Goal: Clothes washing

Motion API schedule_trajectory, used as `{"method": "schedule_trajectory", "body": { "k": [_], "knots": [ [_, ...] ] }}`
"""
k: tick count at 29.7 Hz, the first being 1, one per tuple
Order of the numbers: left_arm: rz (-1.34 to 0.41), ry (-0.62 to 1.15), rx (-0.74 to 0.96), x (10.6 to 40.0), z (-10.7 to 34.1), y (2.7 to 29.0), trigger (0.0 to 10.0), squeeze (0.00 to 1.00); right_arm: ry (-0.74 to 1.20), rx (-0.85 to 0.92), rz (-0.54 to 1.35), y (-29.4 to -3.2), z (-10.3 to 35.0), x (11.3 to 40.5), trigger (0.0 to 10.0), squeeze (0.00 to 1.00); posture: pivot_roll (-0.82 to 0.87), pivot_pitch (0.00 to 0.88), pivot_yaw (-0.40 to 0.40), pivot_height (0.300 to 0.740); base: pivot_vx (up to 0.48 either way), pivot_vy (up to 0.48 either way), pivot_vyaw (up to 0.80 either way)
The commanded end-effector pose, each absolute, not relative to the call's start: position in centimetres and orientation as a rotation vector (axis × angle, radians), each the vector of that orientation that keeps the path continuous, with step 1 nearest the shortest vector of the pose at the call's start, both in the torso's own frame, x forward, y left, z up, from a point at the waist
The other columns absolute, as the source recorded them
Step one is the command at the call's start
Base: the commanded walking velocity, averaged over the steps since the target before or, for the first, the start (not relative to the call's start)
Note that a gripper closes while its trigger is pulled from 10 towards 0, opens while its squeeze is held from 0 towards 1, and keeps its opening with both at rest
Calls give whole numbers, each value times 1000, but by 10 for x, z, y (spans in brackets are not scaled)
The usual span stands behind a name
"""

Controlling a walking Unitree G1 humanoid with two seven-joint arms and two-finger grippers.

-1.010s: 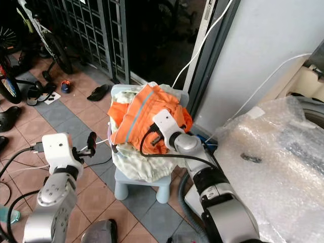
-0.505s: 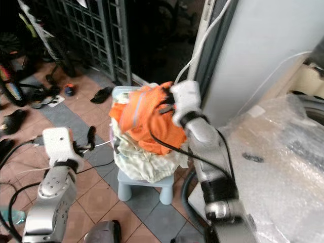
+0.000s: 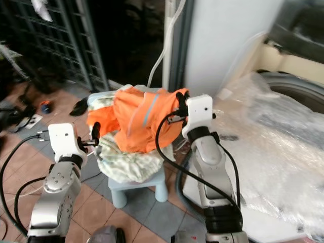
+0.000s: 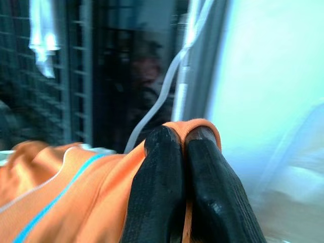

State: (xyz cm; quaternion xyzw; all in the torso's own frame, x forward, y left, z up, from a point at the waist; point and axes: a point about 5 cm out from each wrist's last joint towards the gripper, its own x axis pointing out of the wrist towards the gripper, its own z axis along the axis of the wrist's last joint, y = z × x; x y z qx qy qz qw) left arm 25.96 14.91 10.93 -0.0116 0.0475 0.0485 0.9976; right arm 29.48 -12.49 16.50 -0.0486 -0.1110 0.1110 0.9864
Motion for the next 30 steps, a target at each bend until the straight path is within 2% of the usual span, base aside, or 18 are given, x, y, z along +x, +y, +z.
{"method": "schedule_trajectory", "body": {
  "k": [1, 13, 25, 30],
  "knots": [
    [104, 96, -13, 259, 109, 151, 10000, 0, -264, -105, 220, -122, 176, 294, 10000, 0, -26, 0, 19, 740, -259, 0, -781],
    [101, 104, -10, 259, 106, 152, 10000, 0, -261, -129, 193, -124, 181, 295, 10000, 0, -37, 0, 29, 740, -249, 0, -778],
    [39, 89, -42, 256, 107, 151, 10000, 0, -257, -133, 151, -126, 181, 298, 10000, 0, -39, 0, 28, 740, 0, 0, -779],
    [51, 84, -39, 256, 109, 150, 10000, 0, -251, -137, 176, -124, 178, 298, 10000, 0, -29, 0, 27, 740, 0, 0, 0]
  ]
}}
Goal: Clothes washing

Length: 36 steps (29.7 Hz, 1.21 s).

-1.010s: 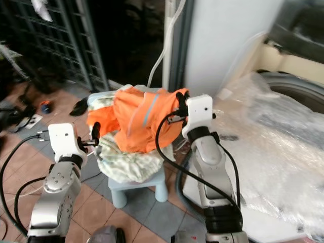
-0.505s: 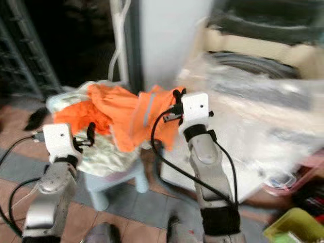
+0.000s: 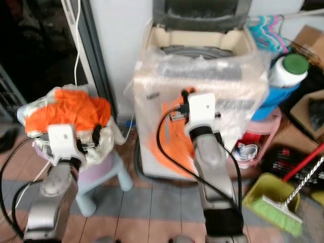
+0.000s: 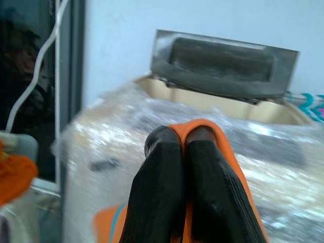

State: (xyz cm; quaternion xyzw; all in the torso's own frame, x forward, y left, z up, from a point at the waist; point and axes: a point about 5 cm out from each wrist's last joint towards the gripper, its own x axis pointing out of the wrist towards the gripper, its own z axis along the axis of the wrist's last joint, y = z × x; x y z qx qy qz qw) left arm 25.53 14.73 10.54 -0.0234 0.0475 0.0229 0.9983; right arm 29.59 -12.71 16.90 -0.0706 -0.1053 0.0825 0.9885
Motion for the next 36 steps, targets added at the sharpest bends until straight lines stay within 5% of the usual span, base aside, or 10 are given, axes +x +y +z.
{"method": "schedule_trajectory", "body": {
  "k": [1, 12, 23, 36],
  "knots": [
    [54, 91, -41, 255, 107, 150, 10000, 0, -244, -135, 181, -124, 176, 299, 10000, 0, -28, 0, 27, 740, 0, 0, 0],
    [66, 56, -50, 256, 113, 157, 10000, 0, -283, -181, 253, -122, 188, 308, 10000, 0, -29, 0, 34, 740, 0, 0, 0],
    [53, 46, -53, 258, 114, 157, 10000, 0, -333, -182, 238, -130, 201, 320, 10000, 0, -31, 0, 47, 740, 334, 0, 0],
    [34, 43, -61, 260, 114, 153, 10000, 0, -560, -277, 410, -116, 282, 358, 10000, 0, -31, 0, 43, 740, 398, 0, 0]
  ]
}}
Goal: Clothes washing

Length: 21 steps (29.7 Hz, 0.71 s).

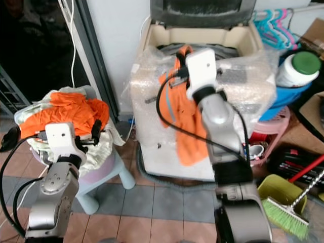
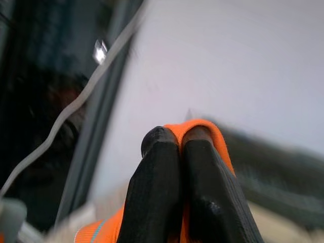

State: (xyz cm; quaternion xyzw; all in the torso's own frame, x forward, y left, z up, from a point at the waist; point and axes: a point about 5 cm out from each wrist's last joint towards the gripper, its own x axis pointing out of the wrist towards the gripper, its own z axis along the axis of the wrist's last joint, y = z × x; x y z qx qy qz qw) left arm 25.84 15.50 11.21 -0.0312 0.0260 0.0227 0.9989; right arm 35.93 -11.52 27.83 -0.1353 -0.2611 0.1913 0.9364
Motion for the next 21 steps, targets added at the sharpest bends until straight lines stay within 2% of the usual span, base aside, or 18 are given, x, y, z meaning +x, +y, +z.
{"method": "schedule_trajectory", "body": {
  "k": [1, 7, 8, 14, 19, 21],
  "knots": [
    [34, 42, -62, 260, 114, 153, 10000, 0, -568, -281, 423, -114, 285, 359, 10000, 0, -31, 0, 43, 740, 401, 0, 0],
    [37, 38, -69, 260, 114, 151, 10000, 0, -679, -347, 441, -110, 330, 372, 10000, 0, -31, 0, 35, 740, 454, 0, 0],
    [37, 37, -72, 261, 114, 150, 10000, 0, -720, -332, 406, -114, 352, 377, 10000, 0, -31, 0, 32, 740, 480, 0, 0],
    [31, 37, -78, 262, 113, 147, 10000, 0, -815, -303, 342, -119, 397, 379, 10000, 0, -36, 0, 24, 740, 480, 0, 0],
    [39, 40, -85, 262, 112, 146, 10000, 0, -891, -373, 324, -117, 414, 377, 10000, 0, -37, 0, 21, 740, 423, 0, 0],
    [56, 41, -89, 263, 112, 146, 10000, 0, -942, -386, 271, -121, 425, 375, 10000, 0, -39, 0, 20, 740, 0, 0, 0]
  ]
}}
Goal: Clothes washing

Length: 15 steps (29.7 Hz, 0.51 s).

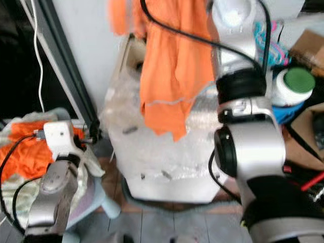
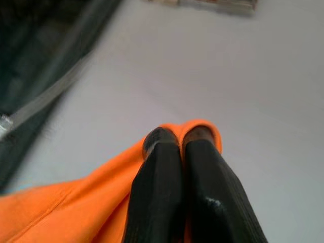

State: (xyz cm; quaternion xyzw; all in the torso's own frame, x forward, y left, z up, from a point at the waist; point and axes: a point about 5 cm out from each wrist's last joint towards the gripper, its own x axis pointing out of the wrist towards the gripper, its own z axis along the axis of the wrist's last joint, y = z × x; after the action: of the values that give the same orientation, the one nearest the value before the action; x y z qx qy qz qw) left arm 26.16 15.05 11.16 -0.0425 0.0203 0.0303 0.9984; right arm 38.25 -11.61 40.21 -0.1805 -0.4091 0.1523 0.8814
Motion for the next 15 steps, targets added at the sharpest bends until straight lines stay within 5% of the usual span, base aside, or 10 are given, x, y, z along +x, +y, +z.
{"method": "schedule_trajectory", "body": {
  "k": [1, 5, 13, 14, 15],
  "knots": [
    [54, 42, -87, 263, 112, 145, 10000, 0, -952, -376, 255, -122, 428, 374, 10000, 0, -39, 0, 20, 740, 0, 0, 0],
    [50, 48, -91, 262, 110, 143, 10000, 0, -866, -359, 286, -119, 403, 384, 10000, 0, -37, 0, 14, 740, 0, 0, 0],
    [58, 51, -89, 261, 110, 144, 10000, 0, -169, -318, 390, -128, 228, 402, 10000, 0, -34, 0, 17, 740, 0, 0, 0],
    [56, 52, -86, 262, 110, 144, 10000, 0, -142, -255, 364, -135, 220, 399, 10000, 1000, -37, 0, 21, 740, 0, 0, 0],
    [55, 52, -85, 262, 110, 144, 10000, 0, -127, -230, 353, -138, 217, 398, 10000, 1000, -37, 0, 21, 740, 0, 0, 0]
  ]
}}
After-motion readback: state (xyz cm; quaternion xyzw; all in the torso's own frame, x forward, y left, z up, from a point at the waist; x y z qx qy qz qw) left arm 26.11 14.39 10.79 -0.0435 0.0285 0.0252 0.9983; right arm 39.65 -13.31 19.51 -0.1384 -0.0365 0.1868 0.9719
